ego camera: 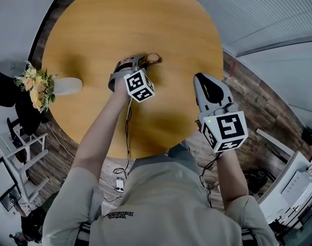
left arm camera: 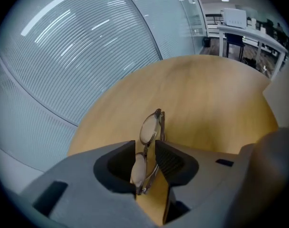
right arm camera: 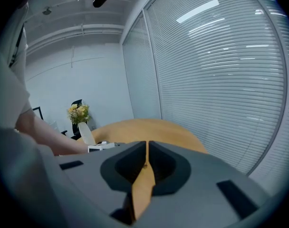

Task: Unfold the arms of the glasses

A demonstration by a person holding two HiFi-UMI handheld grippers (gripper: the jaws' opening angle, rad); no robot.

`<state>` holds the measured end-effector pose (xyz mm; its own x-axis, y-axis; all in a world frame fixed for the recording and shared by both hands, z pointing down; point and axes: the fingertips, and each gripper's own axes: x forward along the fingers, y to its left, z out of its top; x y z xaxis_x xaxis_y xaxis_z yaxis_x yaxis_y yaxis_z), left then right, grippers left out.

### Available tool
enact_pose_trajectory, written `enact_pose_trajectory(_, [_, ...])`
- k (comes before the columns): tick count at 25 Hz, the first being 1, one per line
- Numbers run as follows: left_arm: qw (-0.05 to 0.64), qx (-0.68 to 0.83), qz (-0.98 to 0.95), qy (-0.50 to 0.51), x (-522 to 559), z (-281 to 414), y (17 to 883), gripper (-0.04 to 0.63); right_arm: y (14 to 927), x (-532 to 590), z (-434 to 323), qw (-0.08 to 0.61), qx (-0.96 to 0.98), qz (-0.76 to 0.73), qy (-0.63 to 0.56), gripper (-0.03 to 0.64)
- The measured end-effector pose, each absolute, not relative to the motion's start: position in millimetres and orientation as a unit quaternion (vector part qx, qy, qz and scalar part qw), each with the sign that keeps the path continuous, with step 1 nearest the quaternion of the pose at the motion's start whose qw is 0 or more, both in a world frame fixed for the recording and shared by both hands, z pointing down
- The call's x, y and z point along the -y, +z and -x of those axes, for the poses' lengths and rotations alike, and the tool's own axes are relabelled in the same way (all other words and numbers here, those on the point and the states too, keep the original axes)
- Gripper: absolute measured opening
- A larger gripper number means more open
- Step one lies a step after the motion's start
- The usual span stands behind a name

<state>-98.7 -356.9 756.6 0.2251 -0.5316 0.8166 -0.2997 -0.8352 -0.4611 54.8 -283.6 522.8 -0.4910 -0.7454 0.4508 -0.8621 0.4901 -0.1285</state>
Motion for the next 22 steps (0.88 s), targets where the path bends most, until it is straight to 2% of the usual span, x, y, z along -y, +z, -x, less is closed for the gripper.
enact_pose_trajectory(2, [0.089,-0.277,0.772,-0.565,362,100,760,0.119,526,282,-57,0.171,0.844,-0.476,0.176,0.037])
enact_pose_trajectory(6, [0.102,-0.279,0.756,-0.584,366,102,764,0.086,526,275,-63,0.175,0.842,-0.478,0.178,0.037])
enact_pose_trajectory(14, [0.124,-0.293,0.746,-0.585,371,102,757,0.049,528,268,-74,0.176,0.837,-0.486,0.181,0.037])
enact_pose_trajectory(22, [0.102,-0.357,0.783,-0.499,370,93,687,0.046,503,266,-81,0.160,0.840,-0.492,0.162,0.037])
